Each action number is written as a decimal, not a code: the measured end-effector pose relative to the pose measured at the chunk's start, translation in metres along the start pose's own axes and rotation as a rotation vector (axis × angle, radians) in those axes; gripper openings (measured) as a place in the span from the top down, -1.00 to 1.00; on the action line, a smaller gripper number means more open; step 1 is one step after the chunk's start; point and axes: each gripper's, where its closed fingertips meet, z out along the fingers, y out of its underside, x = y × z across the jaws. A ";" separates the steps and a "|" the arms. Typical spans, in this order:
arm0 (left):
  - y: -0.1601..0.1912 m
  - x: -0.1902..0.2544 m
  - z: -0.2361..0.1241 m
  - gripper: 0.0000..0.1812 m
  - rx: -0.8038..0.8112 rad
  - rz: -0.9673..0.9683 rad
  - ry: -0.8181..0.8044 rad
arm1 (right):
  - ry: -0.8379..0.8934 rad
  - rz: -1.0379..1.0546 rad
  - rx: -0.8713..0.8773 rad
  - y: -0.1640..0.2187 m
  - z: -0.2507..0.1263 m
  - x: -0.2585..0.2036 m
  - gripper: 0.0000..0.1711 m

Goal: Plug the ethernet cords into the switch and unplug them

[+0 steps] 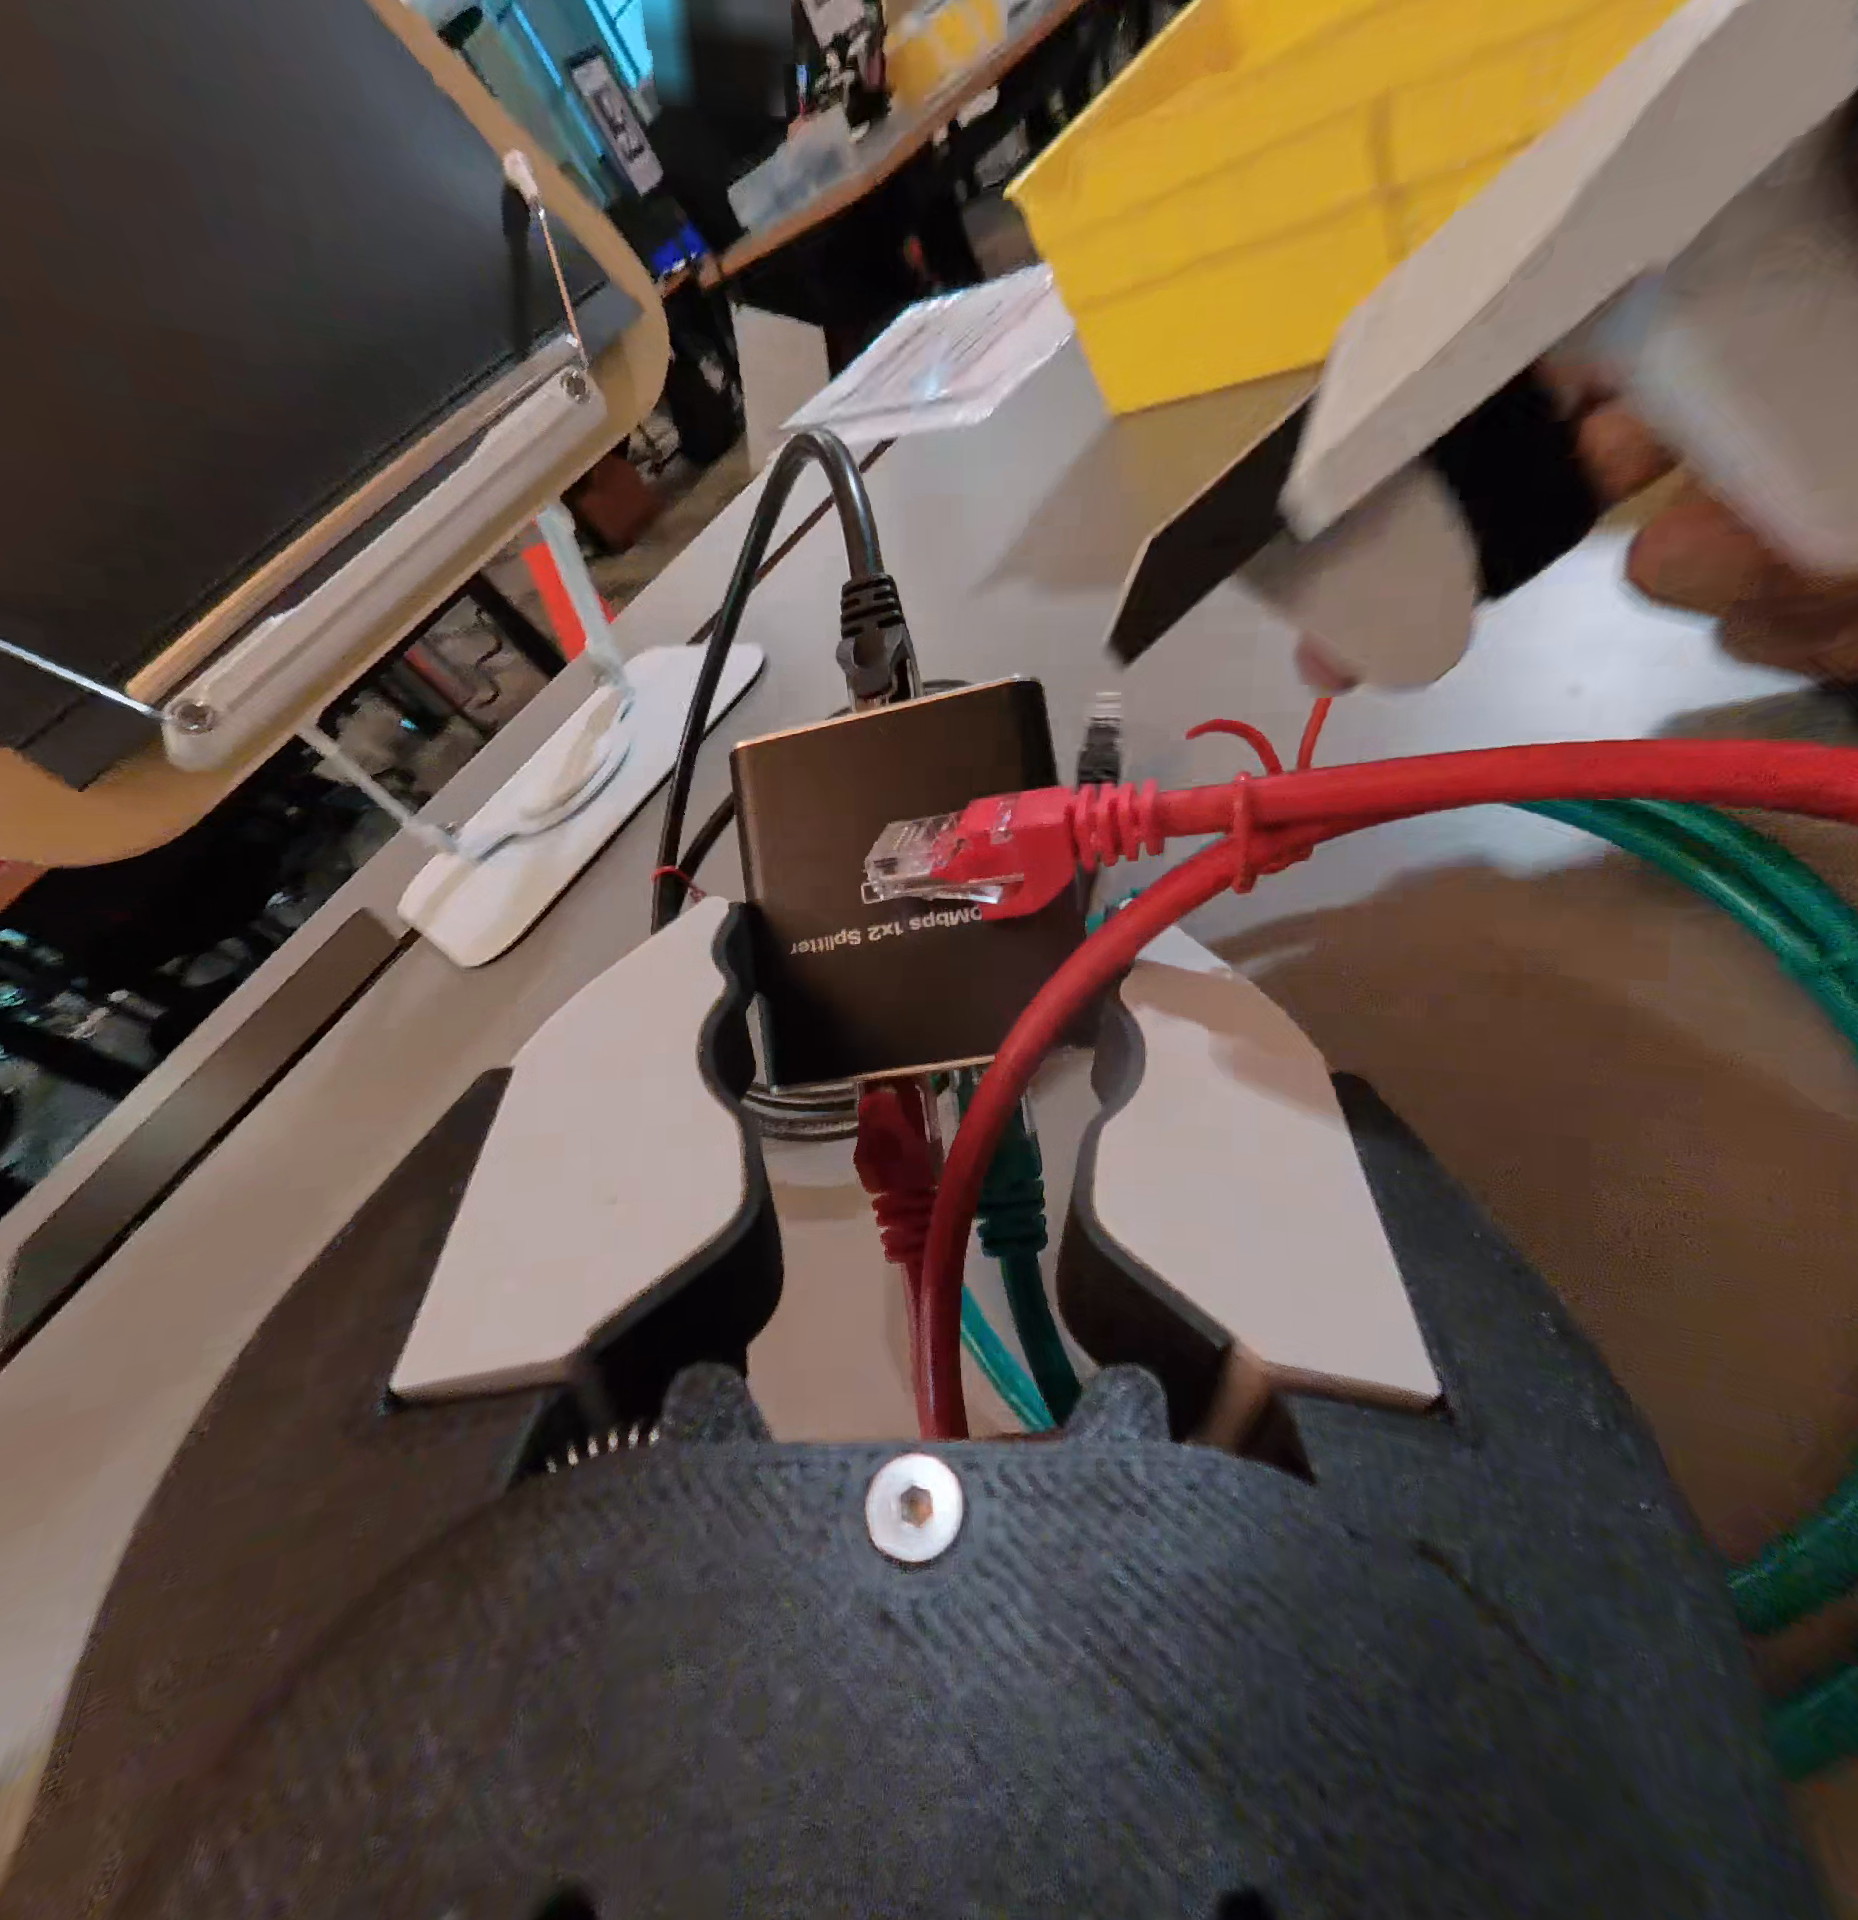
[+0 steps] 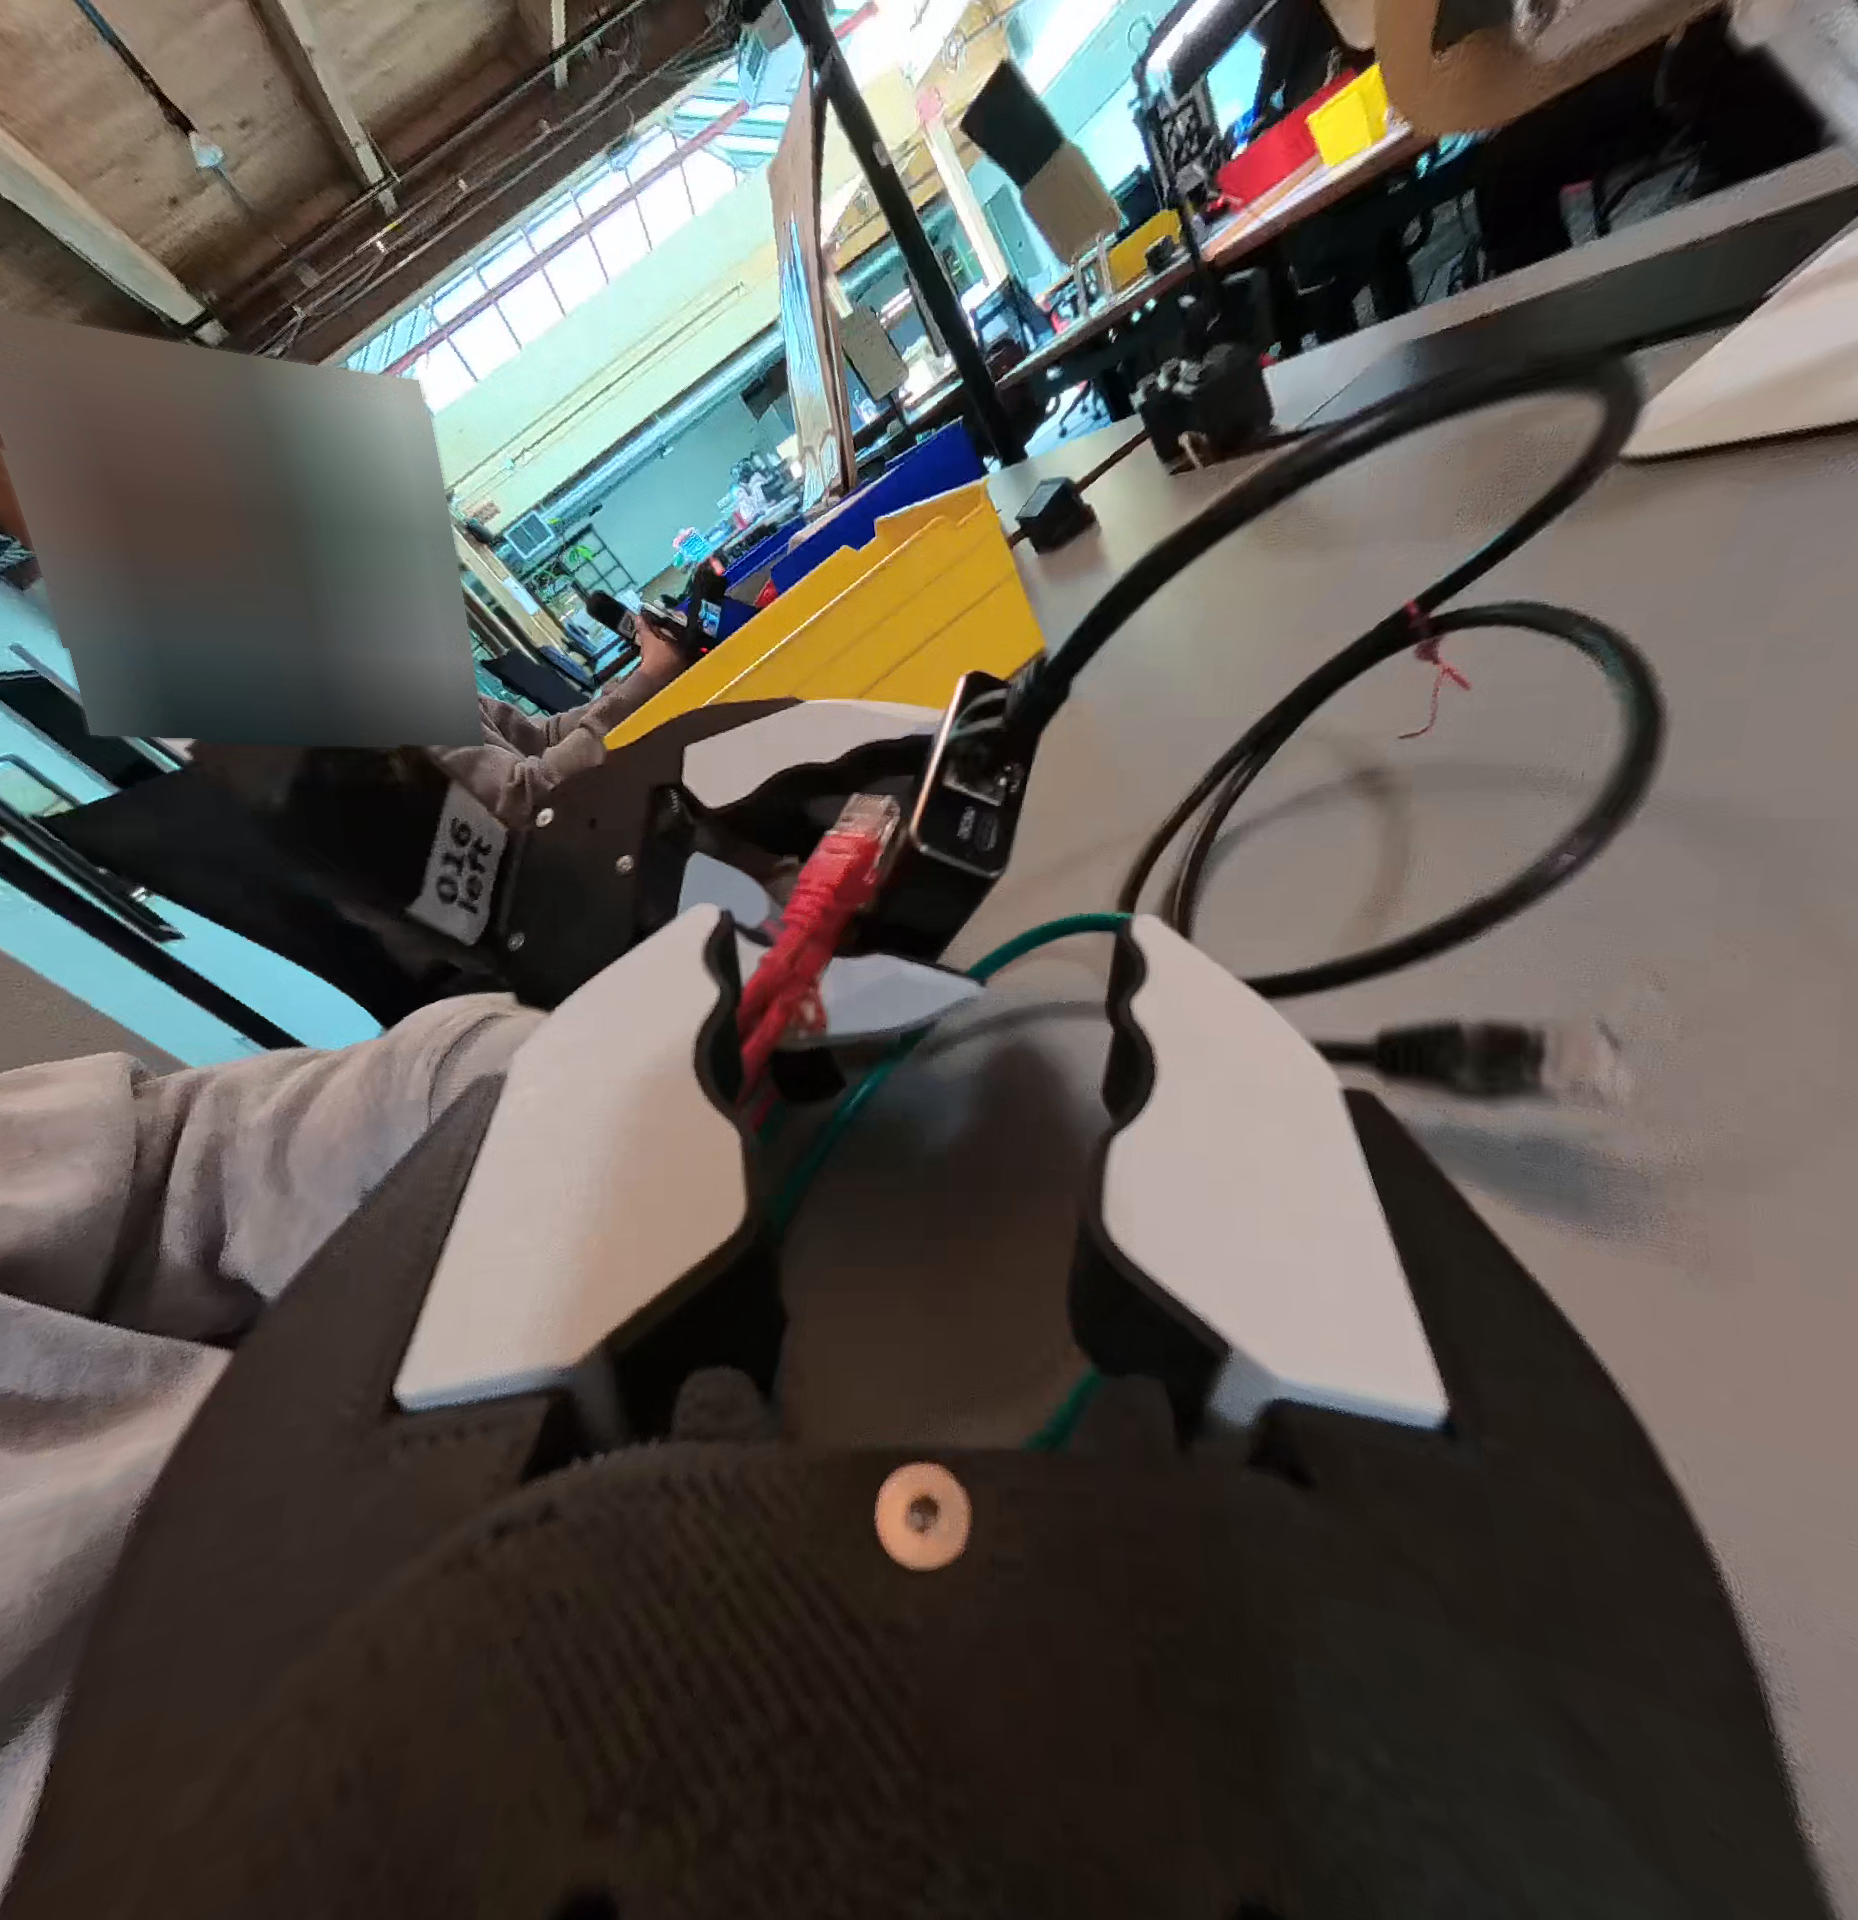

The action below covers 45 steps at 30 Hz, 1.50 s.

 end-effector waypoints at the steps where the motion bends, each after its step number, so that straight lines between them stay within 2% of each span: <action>1: -0.002 0.002 0.001 0.31 0.010 0.002 0.006 | 0.003 0.007 0.008 0.000 0.007 0.003 0.19; 4: -0.002 0.010 0.001 0.31 0.013 0.024 0.028 | -0.038 0.038 0.013 -0.003 0.025 0.004 0.25; 5: -0.001 0.013 0.002 0.31 0.004 0.026 0.039 | -0.054 0.037 -0.002 -0.003 0.030 0.005 0.36; 7: 0.001 0.016 0.002 0.31 -0.006 0.037 0.056 | -0.022 0.035 -0.048 0.000 0.035 0.013 0.69; 11: -0.020 0.016 -0.014 0.22 0.154 -0.029 0.152 | -0.016 0.021 -0.039 -0.006 0.028 0.021 0.72; 14: -0.033 -0.002 -0.028 0.16 0.286 -0.248 0.203 | -0.003 -0.023 -0.018 -0.014 0.020 0.022 0.72; 16: -0.034 -0.017 -0.033 0.16 0.362 -0.484 0.265 | -0.003 -0.068 -0.006 -0.017 0.016 0.018 0.72; 18: -0.031 -0.033 -0.035 0.07 0.429 -0.753 0.339 | -0.001 -0.107 0.013 -0.020 0.013 0.013 0.72; 20: -0.023 -0.045 -0.034 0.10 0.455 -0.942 0.384 | -0.005 -0.151 0.020 -0.021 0.011 0.007 0.72; 21: -0.021 -0.046 -0.034 0.14 0.460 -0.973 0.406 | -0.020 -0.168 0.014 -0.020 0.011 0.004 0.71; 24: -0.026 -0.024 -0.031 0.16 0.401 -0.870 0.511 | -0.077 -0.195 -0.011 -0.014 0.014 -0.008 0.72; 26: -0.029 -0.009 -0.027 0.14 0.342 -0.764 0.514 | -0.117 -0.200 -0.021 -0.010 0.017 -0.016 0.72; 29: -0.036 0.005 -0.028 0.23 0.341 -0.672 0.533 | -0.168 -0.210 -0.035 -0.005 0.021 -0.028 0.72; 33: -0.042 0.021 -0.034 0.33 0.346 -0.765 0.702 | -0.194 -0.230 -0.031 -0.002 0.023 -0.036 0.72; 35: -0.046 0.030 -0.040 0.51 0.347 -0.815 0.815 | -0.192 -0.225 -0.037 -0.001 0.024 -0.036 0.71; 40: -0.042 0.026 -0.034 0.65 0.321 -0.939 0.811 | -0.128 -0.157 -0.046 0.000 0.026 -0.022 0.63; 45: -0.035 0.014 -0.031 0.73 0.320 -1.011 0.767 | -0.090 -0.086 0.058 -0.017 0.017 -0.010 0.49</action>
